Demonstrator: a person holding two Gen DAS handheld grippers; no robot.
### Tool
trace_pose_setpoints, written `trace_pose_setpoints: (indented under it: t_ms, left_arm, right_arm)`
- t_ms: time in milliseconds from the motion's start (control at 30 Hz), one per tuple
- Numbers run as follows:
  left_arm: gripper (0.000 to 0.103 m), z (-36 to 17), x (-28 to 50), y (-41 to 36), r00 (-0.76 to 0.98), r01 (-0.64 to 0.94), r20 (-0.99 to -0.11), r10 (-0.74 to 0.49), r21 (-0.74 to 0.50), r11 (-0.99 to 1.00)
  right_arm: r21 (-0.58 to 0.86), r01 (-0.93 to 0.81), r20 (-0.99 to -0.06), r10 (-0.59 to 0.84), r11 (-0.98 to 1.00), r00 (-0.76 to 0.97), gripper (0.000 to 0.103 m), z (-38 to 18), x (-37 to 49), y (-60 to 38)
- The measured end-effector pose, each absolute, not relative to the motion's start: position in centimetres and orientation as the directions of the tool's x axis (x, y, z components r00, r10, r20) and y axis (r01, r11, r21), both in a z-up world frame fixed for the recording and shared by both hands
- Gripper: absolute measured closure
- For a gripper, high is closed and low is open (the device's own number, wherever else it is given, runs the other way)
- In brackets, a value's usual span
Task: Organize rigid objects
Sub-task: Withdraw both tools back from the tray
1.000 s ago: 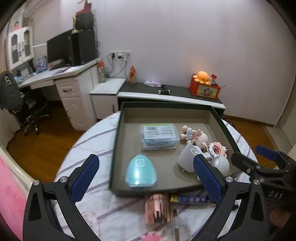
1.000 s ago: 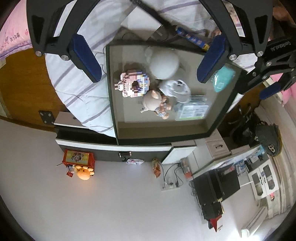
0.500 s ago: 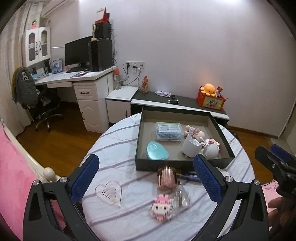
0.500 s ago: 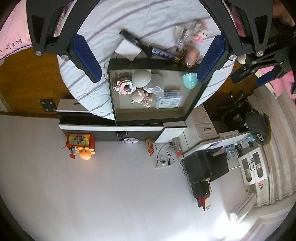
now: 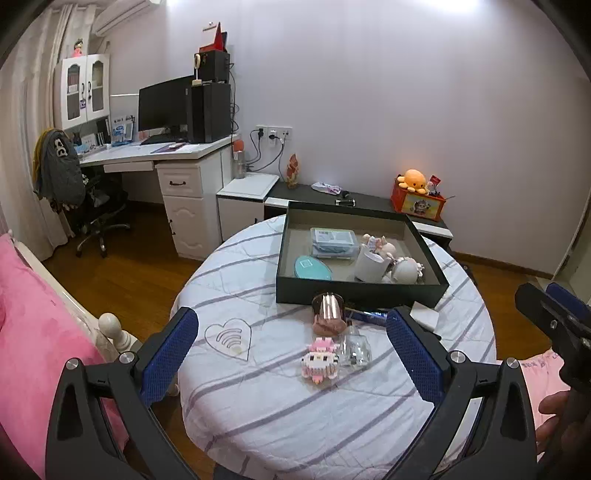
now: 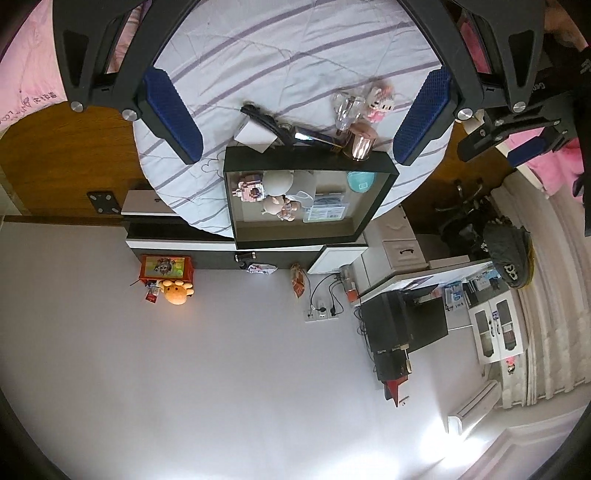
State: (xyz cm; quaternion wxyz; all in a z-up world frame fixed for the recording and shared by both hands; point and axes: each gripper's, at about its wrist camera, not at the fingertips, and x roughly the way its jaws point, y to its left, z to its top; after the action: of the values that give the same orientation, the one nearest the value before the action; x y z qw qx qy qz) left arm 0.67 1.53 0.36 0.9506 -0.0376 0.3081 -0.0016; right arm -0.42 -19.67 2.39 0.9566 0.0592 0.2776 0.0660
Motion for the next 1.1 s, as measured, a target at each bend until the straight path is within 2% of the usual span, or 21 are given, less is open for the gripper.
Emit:
trace_pose_setpoints:
  t_ms: [733, 1100]
  left_arm:
    - [0.0, -0.6, -0.8, 1.5, 0.795, -0.026, -0.606, -0.019, -0.066, 0.997]
    - [0.0, -3.8, 1.0, 1.7, 0.737, -0.018, -0.675, -0.032, -0.066, 0.998]
  right_arm:
    - [0.156, -0.08, -0.519, 0.15, 0.985, 0.842, 0.0, 2.2, -1.9, -20.3]
    - [0.159, -0.032, -0.584, 0.121, 0.987, 0.803, 0.0, -0.4, -0.1, -21.9]
